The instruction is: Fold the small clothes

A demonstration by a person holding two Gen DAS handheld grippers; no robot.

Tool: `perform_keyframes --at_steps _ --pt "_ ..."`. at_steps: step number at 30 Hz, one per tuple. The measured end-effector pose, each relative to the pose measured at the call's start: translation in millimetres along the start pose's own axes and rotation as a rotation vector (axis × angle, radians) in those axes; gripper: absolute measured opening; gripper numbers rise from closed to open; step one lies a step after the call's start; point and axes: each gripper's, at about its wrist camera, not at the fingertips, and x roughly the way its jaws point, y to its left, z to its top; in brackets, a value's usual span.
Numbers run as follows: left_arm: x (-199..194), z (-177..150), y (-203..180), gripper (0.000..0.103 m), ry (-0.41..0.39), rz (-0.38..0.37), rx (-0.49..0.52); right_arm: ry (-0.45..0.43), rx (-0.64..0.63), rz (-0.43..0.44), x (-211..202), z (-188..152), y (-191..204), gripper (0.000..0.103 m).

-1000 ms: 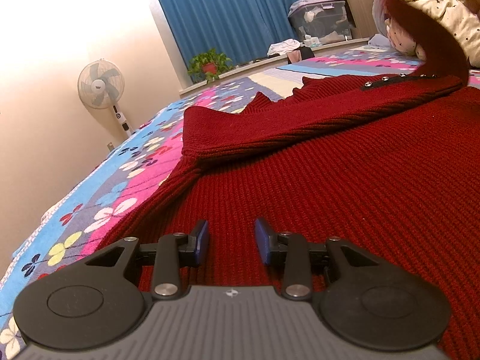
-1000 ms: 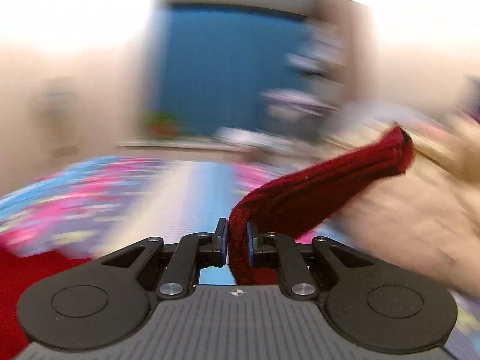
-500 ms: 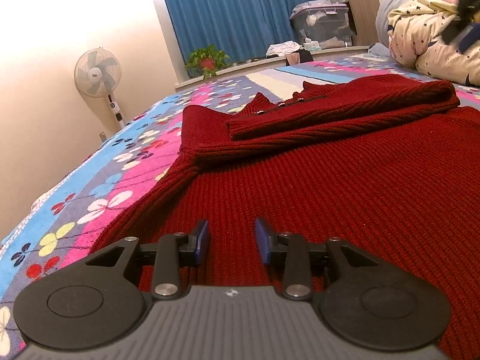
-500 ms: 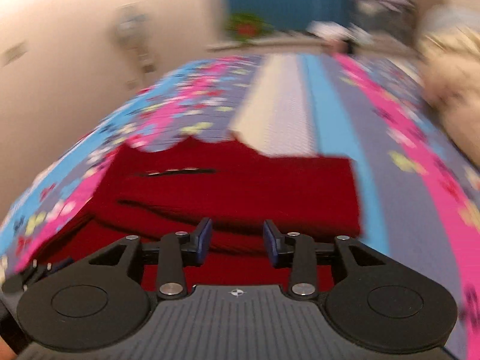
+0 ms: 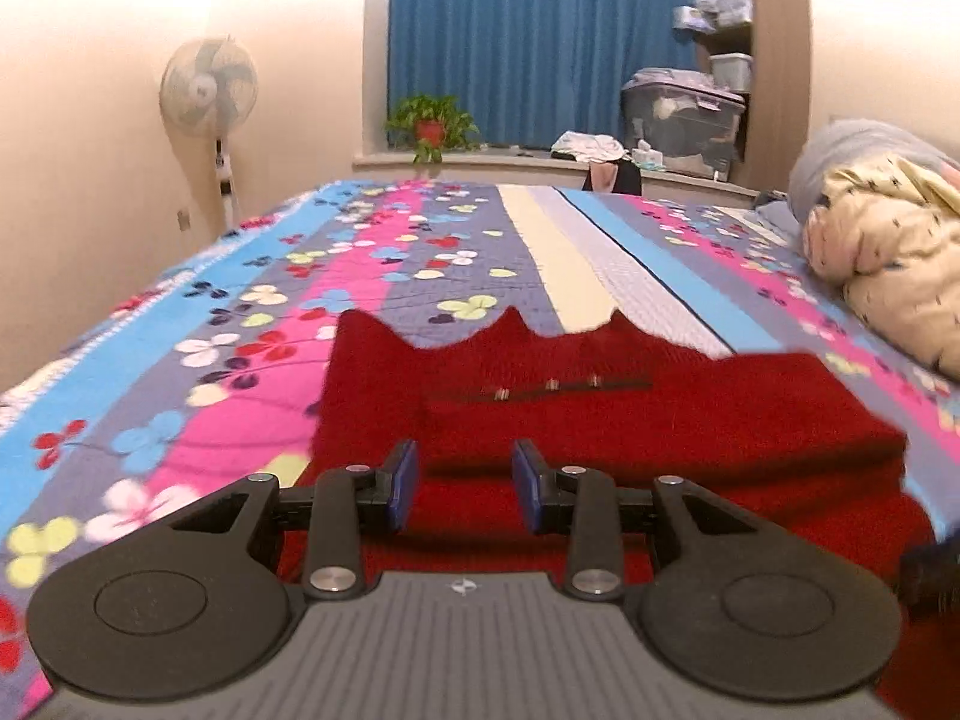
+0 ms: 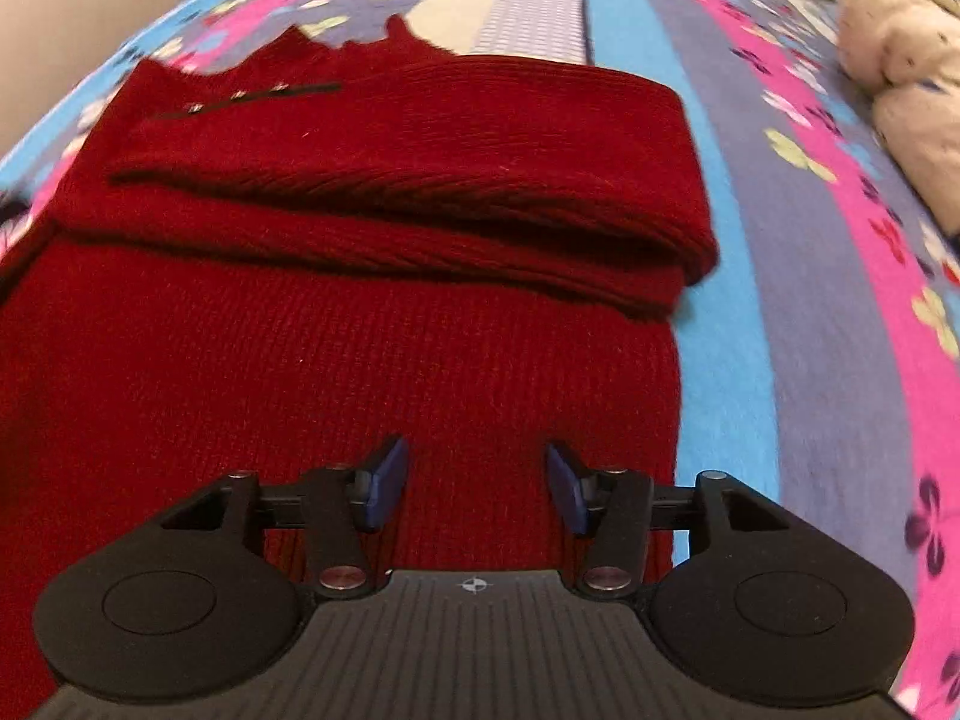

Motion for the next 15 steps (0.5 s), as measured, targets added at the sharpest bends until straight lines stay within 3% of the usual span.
perform_keyframes --at_steps 4,10,13,15 --pt "47 18 -4 0.039 0.071 0.038 -0.038 0.008 -0.002 0.021 -4 4 -5 0.055" --pt "99 15 1 0.041 0.193 0.056 -0.093 0.000 -0.017 0.056 -11 7 -11 0.054" --pt "109 14 0 0.043 0.206 0.056 -0.080 -0.022 -0.004 0.071 -19 7 -21 0.053" --pt "111 18 3 0.027 0.210 0.048 -0.063 -0.032 0.007 0.075 -22 8 -26 0.053"
